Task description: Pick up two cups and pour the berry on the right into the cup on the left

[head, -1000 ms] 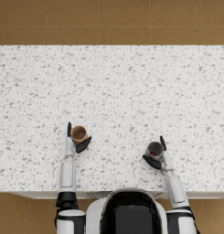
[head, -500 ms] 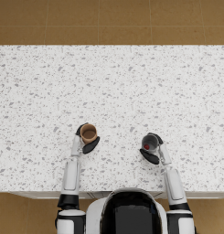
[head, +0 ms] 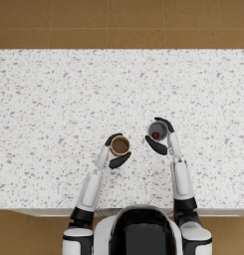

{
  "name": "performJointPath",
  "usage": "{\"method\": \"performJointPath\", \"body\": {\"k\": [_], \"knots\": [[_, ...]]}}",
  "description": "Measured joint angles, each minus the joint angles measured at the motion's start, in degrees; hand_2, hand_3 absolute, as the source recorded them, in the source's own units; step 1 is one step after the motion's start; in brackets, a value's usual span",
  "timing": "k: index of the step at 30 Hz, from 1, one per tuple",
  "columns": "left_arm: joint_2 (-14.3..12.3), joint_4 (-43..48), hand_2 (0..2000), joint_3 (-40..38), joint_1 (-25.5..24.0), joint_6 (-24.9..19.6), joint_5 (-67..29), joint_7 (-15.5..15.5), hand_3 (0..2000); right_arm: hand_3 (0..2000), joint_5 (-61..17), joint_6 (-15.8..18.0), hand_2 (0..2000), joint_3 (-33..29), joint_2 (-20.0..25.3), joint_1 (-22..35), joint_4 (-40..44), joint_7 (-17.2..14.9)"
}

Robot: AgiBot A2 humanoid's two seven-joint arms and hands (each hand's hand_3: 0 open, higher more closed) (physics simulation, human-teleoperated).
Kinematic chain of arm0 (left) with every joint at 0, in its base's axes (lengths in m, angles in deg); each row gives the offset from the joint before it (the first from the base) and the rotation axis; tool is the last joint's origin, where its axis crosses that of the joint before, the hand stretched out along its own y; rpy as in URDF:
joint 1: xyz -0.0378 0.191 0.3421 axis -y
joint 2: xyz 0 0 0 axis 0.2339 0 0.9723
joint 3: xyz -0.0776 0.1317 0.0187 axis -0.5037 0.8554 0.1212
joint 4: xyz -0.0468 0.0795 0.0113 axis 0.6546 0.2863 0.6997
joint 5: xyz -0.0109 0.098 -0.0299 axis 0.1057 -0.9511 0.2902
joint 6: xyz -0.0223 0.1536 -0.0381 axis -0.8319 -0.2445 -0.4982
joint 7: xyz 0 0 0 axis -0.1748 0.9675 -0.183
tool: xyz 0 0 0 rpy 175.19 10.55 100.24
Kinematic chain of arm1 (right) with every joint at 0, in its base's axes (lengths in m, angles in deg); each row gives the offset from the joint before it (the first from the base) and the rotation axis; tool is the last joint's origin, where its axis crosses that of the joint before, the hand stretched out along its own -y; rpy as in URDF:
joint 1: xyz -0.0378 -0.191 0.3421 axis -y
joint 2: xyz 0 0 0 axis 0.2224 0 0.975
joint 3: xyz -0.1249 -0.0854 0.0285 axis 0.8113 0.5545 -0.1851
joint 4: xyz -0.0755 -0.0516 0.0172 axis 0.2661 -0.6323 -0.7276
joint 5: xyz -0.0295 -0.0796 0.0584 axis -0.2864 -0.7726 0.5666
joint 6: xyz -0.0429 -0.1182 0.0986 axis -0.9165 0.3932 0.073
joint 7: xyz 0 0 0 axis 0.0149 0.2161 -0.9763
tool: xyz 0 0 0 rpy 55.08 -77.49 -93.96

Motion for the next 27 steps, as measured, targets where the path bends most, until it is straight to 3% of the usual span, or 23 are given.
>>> {"method": "performJointPath", "body": {"k": [7,17,27], "knots": [[-0.2,2.1,2000,1.9,-0.9,-0.2,-1.5,0.0,1280,1280,-12.7,0.4,2000,3.4,2.4,5.7,2.1,0.0],[-2.1,-3.3,2000,-0.1,1.0,-0.3,-1.7,0.0,1280,1280,-31.0,0.8,2000,6.4,3.1,5.5,-5.3,0.0],[-2.8,-3.2,2000,-0.6,0.8,-0.4,-1.7,0.0,1280,1280,-49.4,1.1,2000,7.7,4.0,6.0,-5.6,0.1]]}}
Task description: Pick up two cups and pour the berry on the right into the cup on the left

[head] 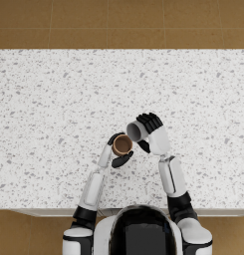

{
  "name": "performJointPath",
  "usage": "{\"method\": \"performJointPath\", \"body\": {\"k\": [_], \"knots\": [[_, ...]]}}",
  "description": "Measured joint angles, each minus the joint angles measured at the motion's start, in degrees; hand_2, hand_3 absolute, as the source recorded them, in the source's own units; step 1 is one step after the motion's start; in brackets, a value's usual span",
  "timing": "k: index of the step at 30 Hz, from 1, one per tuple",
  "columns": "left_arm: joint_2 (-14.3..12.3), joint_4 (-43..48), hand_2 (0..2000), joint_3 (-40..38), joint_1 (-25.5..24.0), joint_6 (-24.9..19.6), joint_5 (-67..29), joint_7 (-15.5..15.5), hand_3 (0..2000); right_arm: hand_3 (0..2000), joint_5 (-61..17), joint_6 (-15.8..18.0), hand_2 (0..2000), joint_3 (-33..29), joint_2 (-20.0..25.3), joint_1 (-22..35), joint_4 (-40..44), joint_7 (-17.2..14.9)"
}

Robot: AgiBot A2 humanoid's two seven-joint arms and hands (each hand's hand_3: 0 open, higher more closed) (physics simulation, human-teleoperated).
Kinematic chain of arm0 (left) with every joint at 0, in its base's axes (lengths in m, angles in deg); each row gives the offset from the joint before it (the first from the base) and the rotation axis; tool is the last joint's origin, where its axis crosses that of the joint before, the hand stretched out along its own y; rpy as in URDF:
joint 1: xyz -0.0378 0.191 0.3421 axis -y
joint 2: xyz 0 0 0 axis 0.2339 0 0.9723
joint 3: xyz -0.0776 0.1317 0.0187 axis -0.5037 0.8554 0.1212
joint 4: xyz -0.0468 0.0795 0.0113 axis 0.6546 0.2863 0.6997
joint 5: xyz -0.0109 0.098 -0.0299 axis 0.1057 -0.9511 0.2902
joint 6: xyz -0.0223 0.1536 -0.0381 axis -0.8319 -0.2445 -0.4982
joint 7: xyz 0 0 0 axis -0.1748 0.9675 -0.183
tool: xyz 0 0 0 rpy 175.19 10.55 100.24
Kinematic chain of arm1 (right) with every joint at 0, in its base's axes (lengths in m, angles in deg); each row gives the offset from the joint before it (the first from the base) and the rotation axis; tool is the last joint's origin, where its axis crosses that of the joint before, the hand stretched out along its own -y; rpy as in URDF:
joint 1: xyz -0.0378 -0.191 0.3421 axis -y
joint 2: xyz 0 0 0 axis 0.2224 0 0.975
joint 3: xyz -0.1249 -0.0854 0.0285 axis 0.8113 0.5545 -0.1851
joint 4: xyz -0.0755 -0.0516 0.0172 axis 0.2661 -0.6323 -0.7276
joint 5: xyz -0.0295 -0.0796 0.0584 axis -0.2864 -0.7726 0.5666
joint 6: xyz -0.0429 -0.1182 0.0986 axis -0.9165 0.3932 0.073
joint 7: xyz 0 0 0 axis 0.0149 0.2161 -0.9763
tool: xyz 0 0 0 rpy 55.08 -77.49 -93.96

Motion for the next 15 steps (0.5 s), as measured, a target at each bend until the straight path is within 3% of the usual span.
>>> {"method": "performJointPath", "body": {"k": [10,11,15], "knots": [[-1.6,-3.6,2000,-0.1,2.0,-0.1,0.0,0.0,1280,1280,-18.4,0.2,2000,2.0,0.9,0.4,-3.2,0.1],[-1.7,-3.9,2000,-0.1,2.1,-0.1,0.0,0.0,1280,1280,-20.2,0.3,2000,7.0,-3.1,3.0,-3.2,0.1],[-1.9,-4.1,2000,0.0,2.1,-0.1,0.0,0.0,1280,1280,-27.6,0.0,2000,6.8,-3.9,2.5,-2.9,0.1]]}}
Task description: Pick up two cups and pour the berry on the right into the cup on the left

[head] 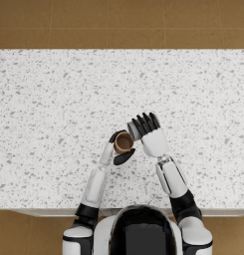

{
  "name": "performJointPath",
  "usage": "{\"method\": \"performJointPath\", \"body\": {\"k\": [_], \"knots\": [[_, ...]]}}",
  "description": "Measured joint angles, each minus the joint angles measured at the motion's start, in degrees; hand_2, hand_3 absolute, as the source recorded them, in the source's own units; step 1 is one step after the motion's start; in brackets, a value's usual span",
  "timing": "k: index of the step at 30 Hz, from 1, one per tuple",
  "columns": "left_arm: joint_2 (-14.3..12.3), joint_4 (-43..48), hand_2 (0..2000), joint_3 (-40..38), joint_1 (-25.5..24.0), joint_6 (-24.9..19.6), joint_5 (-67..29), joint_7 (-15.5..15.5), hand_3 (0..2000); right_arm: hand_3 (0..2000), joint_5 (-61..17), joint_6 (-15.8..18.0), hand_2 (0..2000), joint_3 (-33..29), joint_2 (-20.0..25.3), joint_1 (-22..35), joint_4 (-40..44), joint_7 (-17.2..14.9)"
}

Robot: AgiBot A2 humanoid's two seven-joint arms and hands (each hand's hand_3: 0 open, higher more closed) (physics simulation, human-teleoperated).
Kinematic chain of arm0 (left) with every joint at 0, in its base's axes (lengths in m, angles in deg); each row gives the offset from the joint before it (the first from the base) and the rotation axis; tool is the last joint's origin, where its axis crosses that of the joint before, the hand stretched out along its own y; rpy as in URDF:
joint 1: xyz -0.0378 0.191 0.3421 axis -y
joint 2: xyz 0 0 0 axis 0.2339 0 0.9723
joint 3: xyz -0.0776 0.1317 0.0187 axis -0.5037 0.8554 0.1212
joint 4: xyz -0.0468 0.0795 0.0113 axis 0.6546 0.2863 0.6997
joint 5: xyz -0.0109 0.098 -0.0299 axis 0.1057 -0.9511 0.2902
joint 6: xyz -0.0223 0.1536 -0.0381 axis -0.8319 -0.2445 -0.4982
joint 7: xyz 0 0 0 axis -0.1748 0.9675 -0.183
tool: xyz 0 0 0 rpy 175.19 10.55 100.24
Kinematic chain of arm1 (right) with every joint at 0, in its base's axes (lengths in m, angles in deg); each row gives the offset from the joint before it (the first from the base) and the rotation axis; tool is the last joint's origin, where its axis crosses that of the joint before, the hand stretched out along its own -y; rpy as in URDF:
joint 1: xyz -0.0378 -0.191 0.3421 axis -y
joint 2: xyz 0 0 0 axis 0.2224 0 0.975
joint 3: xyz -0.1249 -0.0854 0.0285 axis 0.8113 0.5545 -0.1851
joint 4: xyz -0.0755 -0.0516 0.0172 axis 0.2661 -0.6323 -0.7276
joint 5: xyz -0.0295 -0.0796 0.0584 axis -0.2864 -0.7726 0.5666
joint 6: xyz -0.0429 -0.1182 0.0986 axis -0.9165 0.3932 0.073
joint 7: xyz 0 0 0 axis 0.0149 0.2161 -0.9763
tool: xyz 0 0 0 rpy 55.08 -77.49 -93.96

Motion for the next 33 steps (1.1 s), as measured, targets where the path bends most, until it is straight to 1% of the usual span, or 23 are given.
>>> {"method": "performJointPath", "body": {"k": [14,16,21,33], "knots": [[-1.1,-3.4,2000,-1.5,0.8,0.3,0.0,0.0,1280,1280,-25.7,-0.1,2000,0.8,1.3,-1.1,-1.1,0.1],[-1.2,-3.5,2000,-1.7,1.0,0.4,0.0,0.0,1280,1280,-27.9,-0.1,2000,0.6,1.4,-1.3,-1.2,0.1],[-1.2,-2.3,2000,-2.3,0.3,0.3,0.0,0.0,1280,1280,-29.9,0.0,2000,-0.2,1.6,-1.8,-1.2,0.1],[-1.1,-2.0,2000,-2.4,0.1,-0.1,0.0,0.0,1280,1280,-30.3,0.1,2000,-0.4,1.6,-1.9,-1.2,0.1]]}}
